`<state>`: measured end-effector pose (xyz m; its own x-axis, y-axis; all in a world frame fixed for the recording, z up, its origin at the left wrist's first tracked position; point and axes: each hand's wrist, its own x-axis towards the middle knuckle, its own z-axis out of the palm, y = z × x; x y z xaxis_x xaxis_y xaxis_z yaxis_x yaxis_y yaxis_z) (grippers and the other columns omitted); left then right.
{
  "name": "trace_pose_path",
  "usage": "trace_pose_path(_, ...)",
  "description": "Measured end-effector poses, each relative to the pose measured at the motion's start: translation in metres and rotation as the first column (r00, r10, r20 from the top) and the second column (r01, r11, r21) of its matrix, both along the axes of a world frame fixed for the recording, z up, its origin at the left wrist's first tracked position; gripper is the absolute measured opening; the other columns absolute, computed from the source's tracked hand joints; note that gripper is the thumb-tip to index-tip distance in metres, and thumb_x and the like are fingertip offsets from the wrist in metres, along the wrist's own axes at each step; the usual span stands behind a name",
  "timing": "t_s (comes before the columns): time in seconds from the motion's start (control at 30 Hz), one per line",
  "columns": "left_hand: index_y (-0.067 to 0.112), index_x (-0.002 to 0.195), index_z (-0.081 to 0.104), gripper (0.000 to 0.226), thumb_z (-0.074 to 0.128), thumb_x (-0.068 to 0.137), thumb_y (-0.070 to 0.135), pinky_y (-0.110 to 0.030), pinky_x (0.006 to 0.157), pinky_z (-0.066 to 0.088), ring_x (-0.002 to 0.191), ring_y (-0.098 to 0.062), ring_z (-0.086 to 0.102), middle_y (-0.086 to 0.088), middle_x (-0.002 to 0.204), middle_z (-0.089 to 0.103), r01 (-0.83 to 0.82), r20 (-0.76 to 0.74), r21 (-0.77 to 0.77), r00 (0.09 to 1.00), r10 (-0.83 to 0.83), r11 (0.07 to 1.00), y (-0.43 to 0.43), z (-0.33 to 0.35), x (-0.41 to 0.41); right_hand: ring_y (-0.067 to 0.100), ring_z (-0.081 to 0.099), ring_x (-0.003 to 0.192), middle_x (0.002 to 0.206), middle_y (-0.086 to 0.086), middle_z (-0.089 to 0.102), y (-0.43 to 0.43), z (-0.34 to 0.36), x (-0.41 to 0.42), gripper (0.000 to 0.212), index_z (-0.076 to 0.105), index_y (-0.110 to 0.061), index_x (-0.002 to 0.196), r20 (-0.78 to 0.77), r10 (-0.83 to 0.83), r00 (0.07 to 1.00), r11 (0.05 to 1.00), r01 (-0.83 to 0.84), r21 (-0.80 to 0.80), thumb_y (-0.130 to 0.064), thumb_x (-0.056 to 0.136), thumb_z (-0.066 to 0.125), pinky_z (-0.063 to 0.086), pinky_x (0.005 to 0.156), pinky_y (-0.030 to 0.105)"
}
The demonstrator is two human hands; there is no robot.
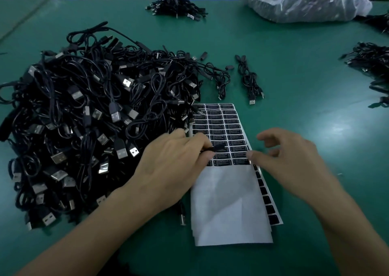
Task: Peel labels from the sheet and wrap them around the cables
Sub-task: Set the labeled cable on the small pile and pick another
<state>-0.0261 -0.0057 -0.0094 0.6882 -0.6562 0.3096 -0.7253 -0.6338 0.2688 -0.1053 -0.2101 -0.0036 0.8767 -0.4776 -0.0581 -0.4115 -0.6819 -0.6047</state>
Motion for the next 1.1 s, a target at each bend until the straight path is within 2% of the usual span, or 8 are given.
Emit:
trace_pose_path(0.2,0.038,0.128,0.058,0.040,0.037,0.099,0.055,-0.028,0.073,0.024,0.082,-0.007,0.032,0.017,0.096,0.067,-0.023,-0.015,0.155,1.000,0.026,0.988,0.001,-0.007,0.000,0.006,0.070,0.075,0.085,-0.007,0.072,-0.002,0.001,0.025,0.070,0.055,-0.026,0.132,-0.043,-0.004,0.999,0.875,0.024,0.483,-0.018,0.072,0.089,0.046,0.061,0.021)
trace_pose_path(0.33,0.038,0.121,0.063,0.043,0.035,0.096,0.057,-0.026,0.074,0.026,0.082,-0.006,0.031,0.017,0.092,0.065,-0.048,0.004,0.139,0.999,0.048,0.989,-0.002,-0.011,0.001,0.019,0.076,0.089,0.089,0.001,0.079,-0.005,0.001,0.039,0.053,0.063,-0.016,0.118,-0.046,0.053,0.998,0.769,-0.012,0.639,-0.006,0.071,0.086,0.052,0.098,0.046)
trace_pose_path(0.4,0.039,0.117,0.065,0.042,0.034,0.095,0.057,-0.026,0.074,0.026,0.081,-0.006,0.032,0.018,0.087,0.062,-0.063,-0.003,0.119,0.998,0.064,0.991,-0.003,-0.013,0.002,0.025,0.074,0.094,0.096,0.004,0.079,-0.006,0.003,0.041,0.055,0.063,-0.014,0.122,-0.063,0.091,0.994,0.777,-0.031,0.629,-0.014,0.072,0.087,0.051,0.098,0.050)
trace_pose_path(0.5,0.040,0.113,0.066,0.037,0.039,0.094,0.057,-0.026,0.071,0.027,0.078,-0.006,0.033,0.020,0.072,0.042,-0.091,0.006,0.093,0.996,0.090,0.991,-0.004,-0.014,0.002,0.008,0.066,0.067,0.087,0.002,0.079,-0.013,0.009,0.036,0.054,0.065,-0.018,0.118,-0.079,0.149,0.986,0.837,-0.083,0.541,-0.027,0.069,0.087,0.044,0.064,0.031)
trace_pose_path(0.63,0.036,0.090,0.065,0.020,0.057,0.092,0.054,-0.022,0.053,0.026,0.067,-0.007,0.043,0.023,0.058,0.029,-0.128,0.001,0.004,0.992,0.128,0.992,-0.005,-0.012,0.003,0.012,0.062,0.060,0.089,0.012,0.078,-0.024,0.007,0.021,0.072,0.065,-0.012,0.114,-0.052,0.233,0.971,0.744,-0.144,0.653,-0.029,0.049,0.090,0.046,0.047,0.022)
trace_pose_path(0.8,0.043,0.097,0.065,0.025,0.068,0.080,0.061,-0.019,0.052,0.034,0.055,0.007,0.047,0.016,0.050,0.047,-0.171,-0.187,-0.061,0.970,0.157,0.983,-0.005,-0.008,0.003,0.009,0.058,0.056,0.077,0.003,0.074,-0.018,-0.001,0.019,0.043,0.080,-0.019,0.086,0.079,0.174,0.982,0.706,-0.180,0.685,-0.024,0.044,0.088,0.044,0.045,0.017)
trace_pose_path(1.0,0.040,0.110,0.057,0.059,0.070,0.065,0.075,-0.030,0.067,0.043,0.069,-0.001,0.057,0.020,0.065,0.051,-0.176,-0.264,-0.103,0.954,0.144,0.979,-0.020,0.002,-0.002,0.010,0.056,0.060,0.064,-0.017,0.055,-0.018,-0.002,0.018,0.043,0.079,-0.041,0.090,0.205,0.090,0.975,0.851,-0.182,0.492,-0.006,0.067,0.089,0.048,0.063,0.022)
trace_pose_path(1.1,0.038,0.100,0.052,0.055,0.075,0.063,0.071,-0.027,0.060,0.035,0.060,0.003,0.044,0.023,0.062,0.041,-0.217,-0.257,-0.194,0.952,0.164,0.957,-0.024,0.001,0.000,0.007,0.056,0.057,0.063,-0.013,0.059,-0.016,0.000,0.018,0.035,0.079,-0.031,0.091,0.267,0.067,0.961,0.826,-0.204,0.526,-0.010,0.065,0.090,0.048,0.059,0.017)
